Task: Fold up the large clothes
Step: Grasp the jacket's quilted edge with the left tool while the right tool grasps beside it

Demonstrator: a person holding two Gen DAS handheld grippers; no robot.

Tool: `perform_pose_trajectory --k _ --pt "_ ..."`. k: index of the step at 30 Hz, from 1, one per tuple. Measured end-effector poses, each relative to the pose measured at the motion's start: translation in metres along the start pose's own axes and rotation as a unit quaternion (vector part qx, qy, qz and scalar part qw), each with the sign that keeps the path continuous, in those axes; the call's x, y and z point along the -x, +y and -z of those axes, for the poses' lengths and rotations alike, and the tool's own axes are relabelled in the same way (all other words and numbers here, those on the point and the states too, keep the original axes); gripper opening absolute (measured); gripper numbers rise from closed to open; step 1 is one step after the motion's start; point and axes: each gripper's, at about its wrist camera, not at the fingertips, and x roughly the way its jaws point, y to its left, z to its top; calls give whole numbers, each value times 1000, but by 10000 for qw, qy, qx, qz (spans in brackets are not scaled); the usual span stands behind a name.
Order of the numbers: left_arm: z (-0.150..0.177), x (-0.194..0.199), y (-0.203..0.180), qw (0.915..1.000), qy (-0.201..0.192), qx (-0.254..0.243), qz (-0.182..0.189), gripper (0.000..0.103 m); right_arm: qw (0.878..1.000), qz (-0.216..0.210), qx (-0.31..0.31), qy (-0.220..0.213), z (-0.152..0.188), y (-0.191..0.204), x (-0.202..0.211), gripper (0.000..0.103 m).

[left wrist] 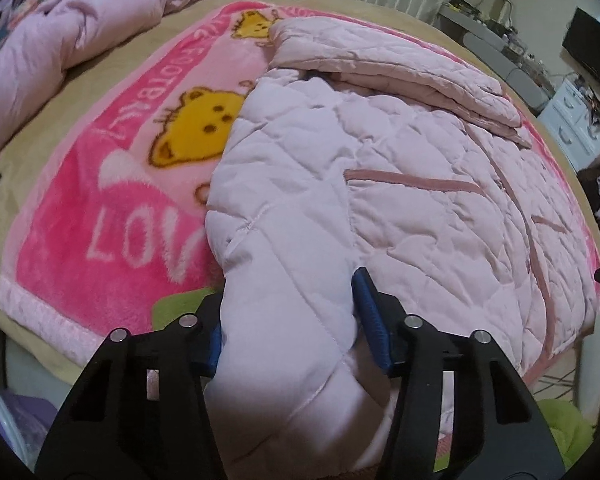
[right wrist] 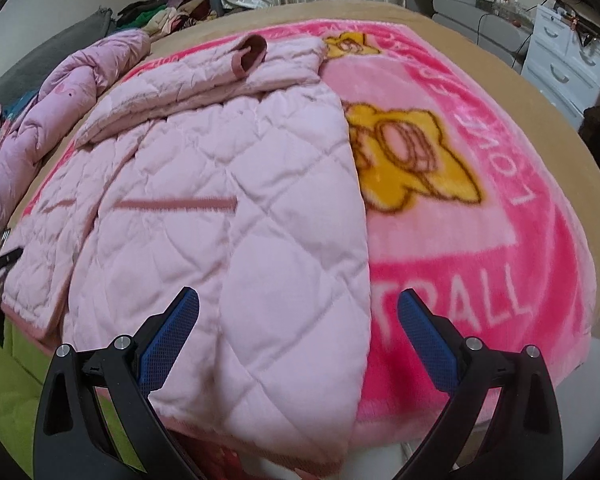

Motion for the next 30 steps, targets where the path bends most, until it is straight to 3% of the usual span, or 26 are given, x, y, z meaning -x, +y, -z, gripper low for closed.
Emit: perform_pose_trajectory --k 6,14,18,22,24,26,30 --pt "3 5 3 9999 -50 43 88 42 9981 -253 -211 517 22 -12 -13 99" --pt "8 10 6 9999 -66 50 129 42 9935 -845 -337 680 50 -11 -21 96" --pt "12 14 8 9999 -39 33 140 46 9895 -1175 -570 615 56 -14 -19 73" --pt "18 17 14 9999 15 74 135 60 9874 -1390 -610 450 56 -11 -13 53" --pt "21 19 19 9999 31 114 102 68 9864 -1533 -542 256 51 -8 -4 30" --pt "22 18 23 9997 73 183 160 74 9856 -1630 -452 9 43 -4 8 23" --pt "23 10 31 9983 230 433 301 82 9804 -1804 -333 -722 21 2 39 21"
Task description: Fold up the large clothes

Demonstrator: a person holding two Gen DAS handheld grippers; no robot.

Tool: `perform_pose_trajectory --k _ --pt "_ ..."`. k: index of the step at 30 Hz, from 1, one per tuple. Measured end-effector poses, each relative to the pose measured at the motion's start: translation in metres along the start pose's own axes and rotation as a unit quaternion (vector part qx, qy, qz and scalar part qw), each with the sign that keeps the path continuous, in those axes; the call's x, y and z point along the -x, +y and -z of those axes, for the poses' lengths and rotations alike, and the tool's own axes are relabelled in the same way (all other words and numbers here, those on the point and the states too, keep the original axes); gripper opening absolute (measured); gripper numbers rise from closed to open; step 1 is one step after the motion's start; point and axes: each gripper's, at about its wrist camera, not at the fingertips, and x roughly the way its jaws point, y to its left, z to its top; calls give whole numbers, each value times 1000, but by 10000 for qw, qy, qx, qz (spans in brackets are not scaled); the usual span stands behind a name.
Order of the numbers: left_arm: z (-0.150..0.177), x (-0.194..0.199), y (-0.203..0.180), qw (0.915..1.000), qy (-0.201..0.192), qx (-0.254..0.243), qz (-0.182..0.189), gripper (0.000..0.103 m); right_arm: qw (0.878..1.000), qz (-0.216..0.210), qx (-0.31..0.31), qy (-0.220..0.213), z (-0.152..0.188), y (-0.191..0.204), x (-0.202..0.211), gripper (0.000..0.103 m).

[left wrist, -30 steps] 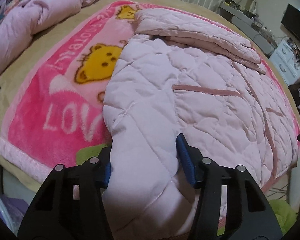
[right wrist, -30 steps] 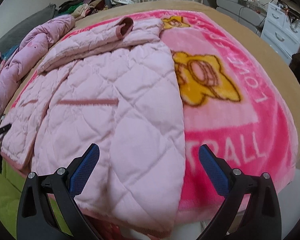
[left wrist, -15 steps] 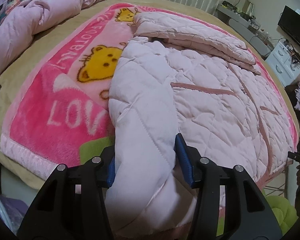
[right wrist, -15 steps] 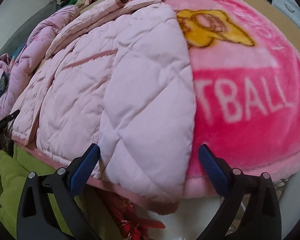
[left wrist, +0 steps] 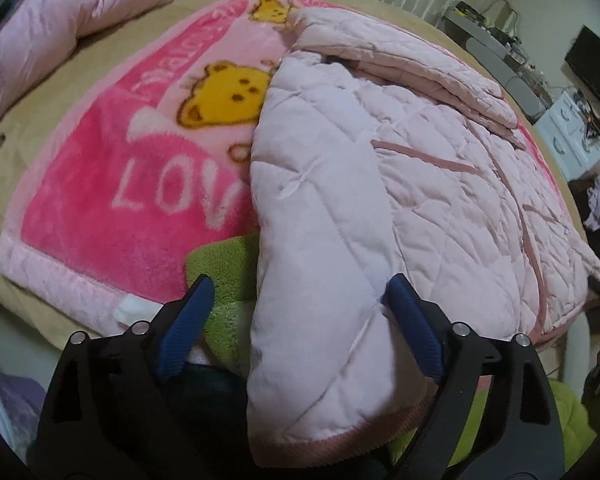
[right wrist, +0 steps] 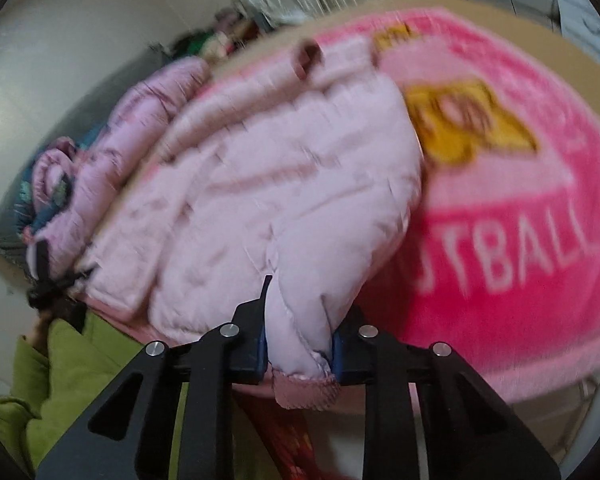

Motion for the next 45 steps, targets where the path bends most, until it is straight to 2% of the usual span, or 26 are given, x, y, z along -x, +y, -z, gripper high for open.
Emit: perform_pose_trajectory --k 4,6,7,8,10,13,14,17,26,45 --pt "-2 -3 -12 9997 5 -210 -136 81 9990 -57 202 -407 -23 10 13 20" --pt "-5 -5 -15 9997 42 -226 -82 73 9981 -96 234 -559 -33 13 16 20" --pt "-7 -6 -16 9998 34 -200 -51 65 9977 -124 241 -623 -37 13 17 20" --pt "-8 -6 -18 9998 42 -152 95 52 9974 -133 244 -666 -39 14 17 20" --pt "-10 -8 -23 9999 19 -154 37 49 9969 -147 240 -730 -43 14 17 20" --pt "-14 -3 -35 9991 -145 -386 -83 32 9961 -235 220 -823 -49 14 17 20" --pt "-17 1 -38 9988 -235 -416 -46 27 9957 -253 211 -861 -51 14 18 20" --pt "-27 13 -43 9981 -445 -411 104 20 9950 -274 196 -945 -56 13 17 20" --pt "-60 39 -68 9932 -987 -608 93 19 9922 -270 181 -1207 -79 16 14 20" --pt "-130 68 -83 9865 -1551 -453 253 19 9851 -381 -18 -1677 -154 9 11 19"
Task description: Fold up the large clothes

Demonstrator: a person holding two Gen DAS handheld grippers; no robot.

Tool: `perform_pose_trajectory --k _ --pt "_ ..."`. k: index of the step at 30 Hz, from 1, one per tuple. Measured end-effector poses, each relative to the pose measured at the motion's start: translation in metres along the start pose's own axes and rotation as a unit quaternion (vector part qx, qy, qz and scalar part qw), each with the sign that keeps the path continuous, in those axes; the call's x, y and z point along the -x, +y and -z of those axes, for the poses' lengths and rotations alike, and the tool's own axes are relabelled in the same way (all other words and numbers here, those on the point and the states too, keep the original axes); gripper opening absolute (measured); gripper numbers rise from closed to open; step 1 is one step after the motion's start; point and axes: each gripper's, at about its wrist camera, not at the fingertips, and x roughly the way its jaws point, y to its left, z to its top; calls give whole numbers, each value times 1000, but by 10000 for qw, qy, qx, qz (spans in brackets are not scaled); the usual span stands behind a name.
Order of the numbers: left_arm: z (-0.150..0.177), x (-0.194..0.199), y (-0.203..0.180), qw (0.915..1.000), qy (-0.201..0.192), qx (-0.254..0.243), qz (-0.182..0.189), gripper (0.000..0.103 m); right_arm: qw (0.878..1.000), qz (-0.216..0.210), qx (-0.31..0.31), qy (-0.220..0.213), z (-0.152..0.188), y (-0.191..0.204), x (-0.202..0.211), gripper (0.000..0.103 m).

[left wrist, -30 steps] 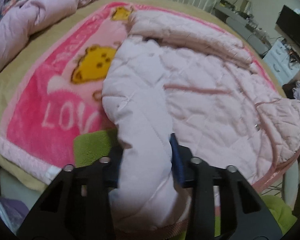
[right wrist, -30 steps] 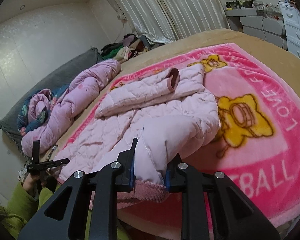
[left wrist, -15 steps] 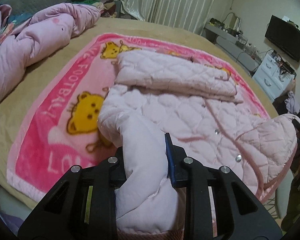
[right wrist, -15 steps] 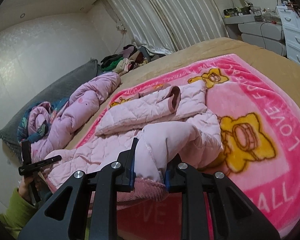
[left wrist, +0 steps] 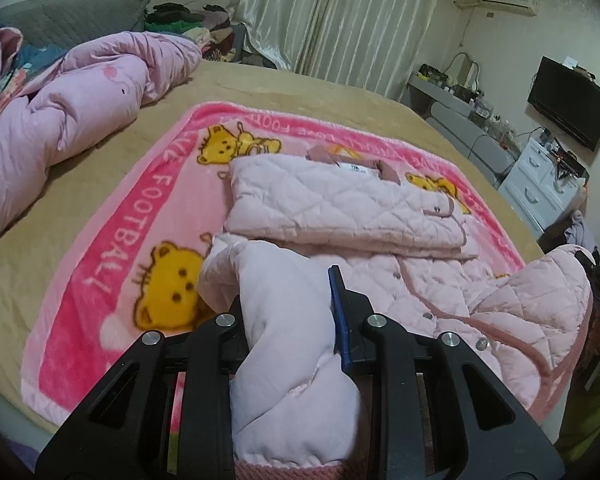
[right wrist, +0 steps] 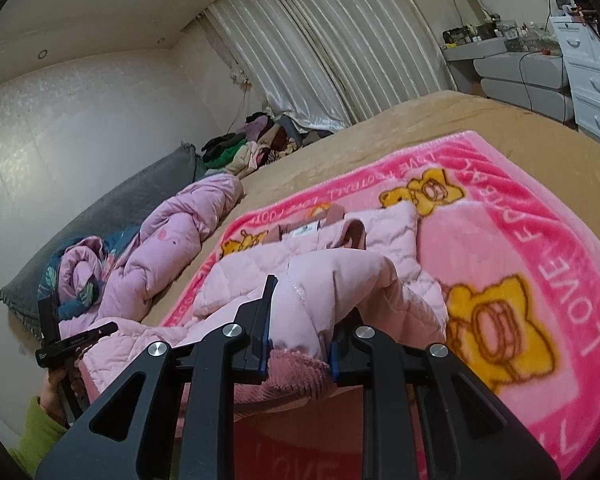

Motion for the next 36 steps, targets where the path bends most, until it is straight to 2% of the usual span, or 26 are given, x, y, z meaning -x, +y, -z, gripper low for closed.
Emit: perform_pose_trajectory --k 10,24,36 --pt "-32 -8 -3 9999 -133 16 -7 19 9997 83 29 -240 -32 -3 -21 19" --pt "-69 -36 3 9999 -138 33 -86 19 9990 278 -124 -323 -62 -12 -58 19" --pt "-81 -67 14 9996 -137 170 -196 20 9979 451 -379 -262 -78 -27 -96 19"
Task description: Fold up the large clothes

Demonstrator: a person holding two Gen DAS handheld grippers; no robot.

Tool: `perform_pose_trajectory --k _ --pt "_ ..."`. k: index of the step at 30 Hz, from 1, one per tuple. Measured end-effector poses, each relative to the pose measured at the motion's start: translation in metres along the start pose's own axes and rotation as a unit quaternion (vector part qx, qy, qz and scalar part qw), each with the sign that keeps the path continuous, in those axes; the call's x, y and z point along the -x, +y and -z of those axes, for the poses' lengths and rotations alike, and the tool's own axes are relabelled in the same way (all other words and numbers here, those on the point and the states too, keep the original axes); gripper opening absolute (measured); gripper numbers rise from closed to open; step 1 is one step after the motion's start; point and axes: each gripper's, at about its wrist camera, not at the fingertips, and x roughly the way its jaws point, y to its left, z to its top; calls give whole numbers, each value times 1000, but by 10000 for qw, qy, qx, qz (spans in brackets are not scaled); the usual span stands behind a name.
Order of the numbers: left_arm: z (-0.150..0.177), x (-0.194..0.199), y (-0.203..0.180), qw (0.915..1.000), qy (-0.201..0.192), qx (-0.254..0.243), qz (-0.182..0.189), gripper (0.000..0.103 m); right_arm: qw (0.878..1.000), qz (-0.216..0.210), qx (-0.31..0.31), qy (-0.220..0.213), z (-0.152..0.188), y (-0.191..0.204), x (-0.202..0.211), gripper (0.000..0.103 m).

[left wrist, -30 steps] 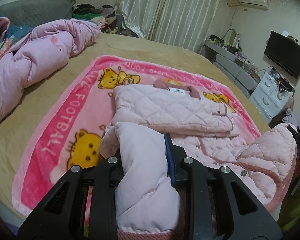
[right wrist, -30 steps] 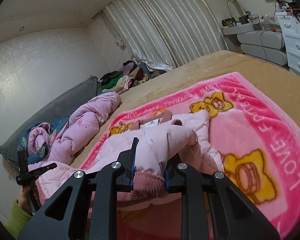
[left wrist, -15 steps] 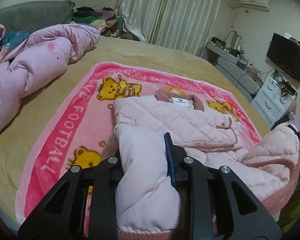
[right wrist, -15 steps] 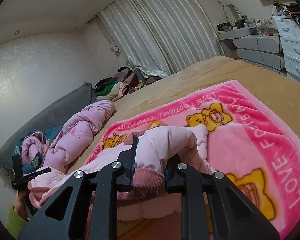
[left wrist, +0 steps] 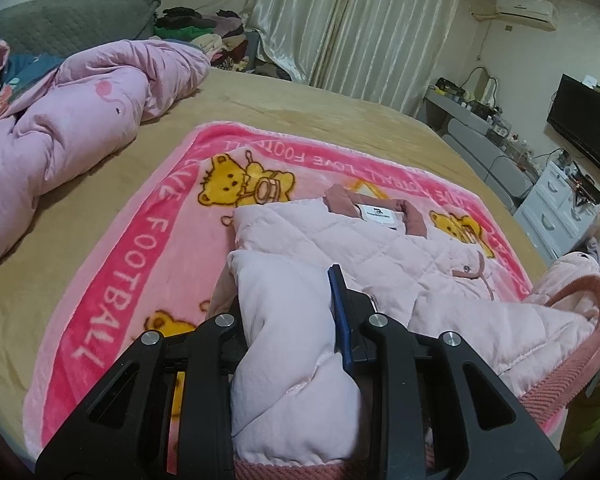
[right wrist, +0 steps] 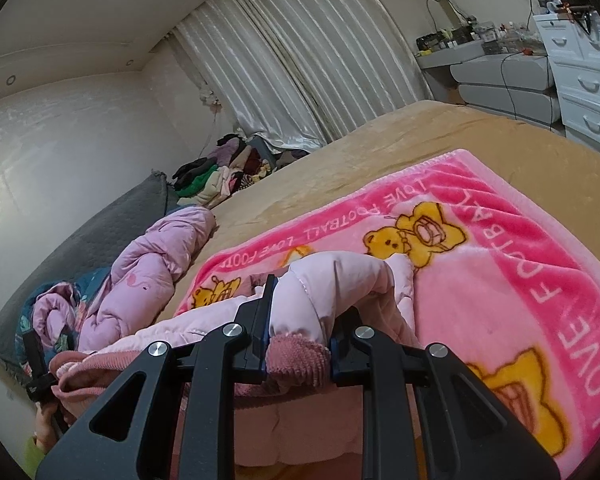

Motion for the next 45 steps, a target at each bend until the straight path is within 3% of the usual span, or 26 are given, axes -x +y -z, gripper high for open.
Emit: perform_pose_trajectory --k 16,26,37,43,44,45 --pt "-10 -41 11 9998 -8 128 -170 22 9990 361 -221 131 -10 -14 -50 19" --pt "-19 -75 23 9986 12 515 -157 23 9966 568 -532 275 -13 -29 -81 20" --pt "-28 -105 16 9995 -78 242 -174 23 9939 888 -581 316 -11 -34 -104 26" --pt "-30 -114 23 9999 -26 165 7 25 9935 652 -880 324 -13 -39 -108 40" --pt "-30 -115 22 9999 -31 128 -12 25 9935 551 -945 322 -14 -39 -108 48" --pt "-29 -117 22 9999 -24 123 -20 25 9934 414 -1022 307 -14 -40 -108 66"
